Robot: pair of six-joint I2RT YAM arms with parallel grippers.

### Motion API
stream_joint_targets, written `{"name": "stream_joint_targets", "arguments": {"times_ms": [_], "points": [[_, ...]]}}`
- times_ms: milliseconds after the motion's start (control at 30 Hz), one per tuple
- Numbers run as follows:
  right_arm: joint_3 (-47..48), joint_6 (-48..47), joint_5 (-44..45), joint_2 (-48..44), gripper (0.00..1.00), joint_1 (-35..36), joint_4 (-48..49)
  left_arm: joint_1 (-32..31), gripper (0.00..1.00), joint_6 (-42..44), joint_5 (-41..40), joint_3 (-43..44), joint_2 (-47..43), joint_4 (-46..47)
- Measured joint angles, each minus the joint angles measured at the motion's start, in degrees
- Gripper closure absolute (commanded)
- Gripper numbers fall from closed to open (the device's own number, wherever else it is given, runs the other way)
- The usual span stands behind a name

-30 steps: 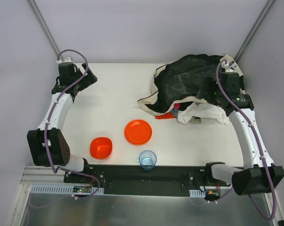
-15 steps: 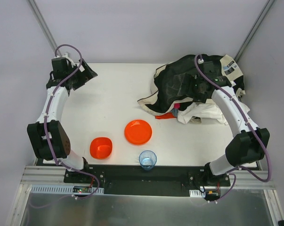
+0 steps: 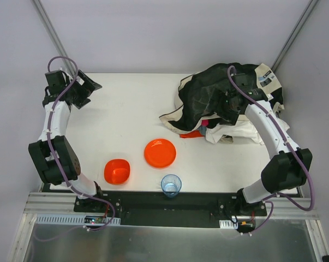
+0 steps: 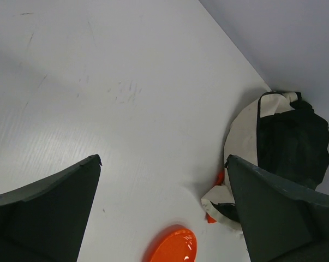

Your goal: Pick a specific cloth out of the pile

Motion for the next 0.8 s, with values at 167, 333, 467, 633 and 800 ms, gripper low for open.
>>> {"name": "stream_joint_targets", "arguments": {"times_ms": [167, 333, 467, 633, 800], "points": [[-3.1, 1.9, -0.3, -0.4, 0.05, -1.1, -0.4, -0.6, 0.01, -0.5, 2.8, 2.3, 2.6, 0.1], [-6.6, 3.7, -1.6, -0.4, 0.05, -3.2, -0.9, -4.8, 0.01, 2.7, -0.8, 5.8, 3.6, -4.1], [-7.7, 4.8, -3.0, -0.4, 0.04, -3.5, -0.8, -11.6, 0.01, 8.2, -7.6, 10.6, 4.3, -9.8], [-8.5, 5.4, -4.7, -0.4, 0.04, -3.5, 0.0, -20.9, 0.01, 13.9, -16.5, 12.4, 4.4, -15.0], [-9.3, 5.6, -6.3, -0.4, 0.05, -3.6, 1.7, -26.0, 0.01, 16.2, -20.7, 10.8, 4.4, -17.9]]}}
